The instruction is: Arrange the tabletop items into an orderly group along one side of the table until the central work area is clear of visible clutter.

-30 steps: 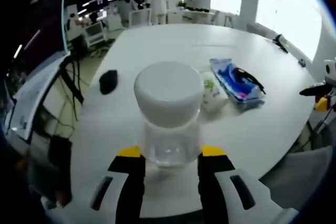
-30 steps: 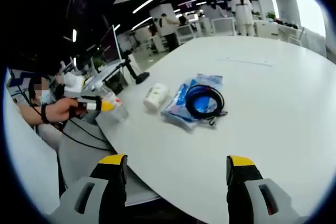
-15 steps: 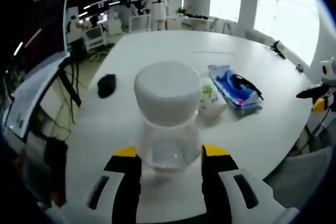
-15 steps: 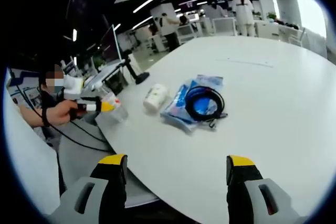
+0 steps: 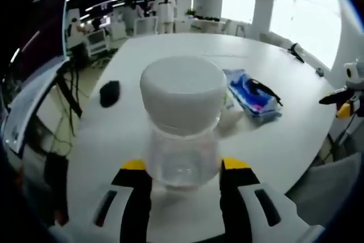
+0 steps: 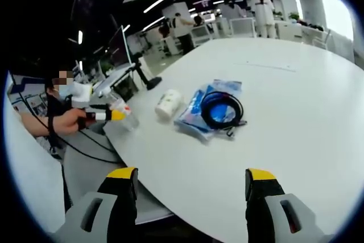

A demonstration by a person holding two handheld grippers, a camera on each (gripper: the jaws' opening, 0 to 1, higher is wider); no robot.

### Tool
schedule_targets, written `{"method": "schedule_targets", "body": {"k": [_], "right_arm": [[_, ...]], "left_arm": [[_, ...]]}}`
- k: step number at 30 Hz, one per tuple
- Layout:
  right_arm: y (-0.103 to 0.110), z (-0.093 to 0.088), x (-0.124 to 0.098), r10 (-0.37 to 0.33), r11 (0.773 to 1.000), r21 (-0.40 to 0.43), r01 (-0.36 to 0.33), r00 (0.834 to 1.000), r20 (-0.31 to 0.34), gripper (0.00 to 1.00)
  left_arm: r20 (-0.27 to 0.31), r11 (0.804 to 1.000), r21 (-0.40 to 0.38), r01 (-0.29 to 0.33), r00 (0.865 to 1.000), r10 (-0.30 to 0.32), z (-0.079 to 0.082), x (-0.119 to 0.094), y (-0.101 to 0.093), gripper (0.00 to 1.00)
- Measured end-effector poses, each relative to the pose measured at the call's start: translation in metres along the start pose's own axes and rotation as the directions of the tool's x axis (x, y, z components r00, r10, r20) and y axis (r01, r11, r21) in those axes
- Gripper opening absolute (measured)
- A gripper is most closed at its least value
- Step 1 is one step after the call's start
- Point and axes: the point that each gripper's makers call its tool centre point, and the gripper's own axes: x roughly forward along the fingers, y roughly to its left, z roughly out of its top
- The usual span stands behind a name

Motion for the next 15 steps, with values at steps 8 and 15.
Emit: {"method": "schedule_targets", "body": {"k": [8, 15], "right_arm": [[0.0021, -0.0017, 0.0007, 0.002, 1.000, 0.002, -0.002, 1.000, -0.005, 0.79], [0.0003, -0.0019, -0.0016, -0.007, 1.000, 0.000, 0.007, 1.000, -0.004, 0.79]], "left_arm": [[0.009, 1.000, 0.004, 0.015, 1.000, -0.015, 0.0029, 0.0046, 0.0036, 0.43], [0.022, 1.000, 0.013, 0.023, 0.999, -0.023, 0.0084, 0.0003, -0.0030, 0.41]]}}
